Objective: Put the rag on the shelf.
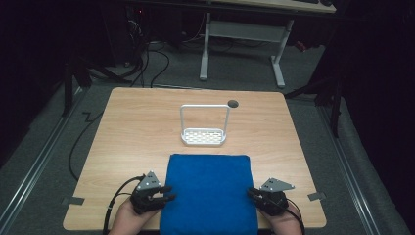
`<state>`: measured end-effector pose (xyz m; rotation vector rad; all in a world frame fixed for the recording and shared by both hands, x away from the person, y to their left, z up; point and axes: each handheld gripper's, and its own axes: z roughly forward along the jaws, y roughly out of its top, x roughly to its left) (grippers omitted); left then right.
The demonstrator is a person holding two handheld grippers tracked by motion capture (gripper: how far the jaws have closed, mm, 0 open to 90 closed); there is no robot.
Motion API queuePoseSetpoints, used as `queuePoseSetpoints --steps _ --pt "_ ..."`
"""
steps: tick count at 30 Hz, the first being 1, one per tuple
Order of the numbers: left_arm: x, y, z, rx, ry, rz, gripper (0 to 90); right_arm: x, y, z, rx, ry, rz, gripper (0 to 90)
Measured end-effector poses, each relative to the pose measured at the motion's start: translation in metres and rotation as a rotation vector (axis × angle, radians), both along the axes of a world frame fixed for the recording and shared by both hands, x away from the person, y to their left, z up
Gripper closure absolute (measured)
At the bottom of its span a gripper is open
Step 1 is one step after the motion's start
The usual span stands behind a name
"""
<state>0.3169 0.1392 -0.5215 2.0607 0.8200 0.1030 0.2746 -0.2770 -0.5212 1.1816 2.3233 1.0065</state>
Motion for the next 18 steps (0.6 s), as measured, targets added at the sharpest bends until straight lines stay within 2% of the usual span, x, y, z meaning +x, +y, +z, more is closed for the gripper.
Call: queuePoseSetpoints --steps 3,6,7,10,12,14,16,18 --pt "0.012 0.011 -0.002 -0.04 0.012 0.086 51.6 0.001 -0.003 0.0 0.019 -0.008 -0.011 73.4" --pt "0.028 0.016 -0.004 -0.068 0.014 0.153 47.5 0.003 -0.009 0.001 0.049 -0.019 -0.033 69.5" --pt "0.035 0.016 -0.005 -0.065 0.022 0.168 46.6 0.003 -0.01 0.002 0.063 -0.015 -0.038 68.7" --pt "0.051 0.012 -0.008 -0.046 -0.006 0.198 45.5 0.005 -0.014 0.002 0.09 -0.014 -0.053 67.6" --pt "0.064 0.007 -0.009 -0.029 -0.005 0.215 45.4 0.006 -0.015 0.002 0.096 -0.015 -0.062 67.6" --pt "0.074 0.001 -0.01 -0.015 -0.009 0.219 47.3 0.006 -0.015 0.002 0.098 -0.016 -0.06 68.0" --pt "0.084 -0.007 -0.01 0.026 -0.022 0.23 50.3 0.006 -0.014 0.003 0.099 -0.016 -0.053 68.5" --pt "0.095 -0.013 -0.012 0.04 -0.004 0.23 54.8 0.005 -0.013 0.003 0.102 -0.018 -0.051 68.4"
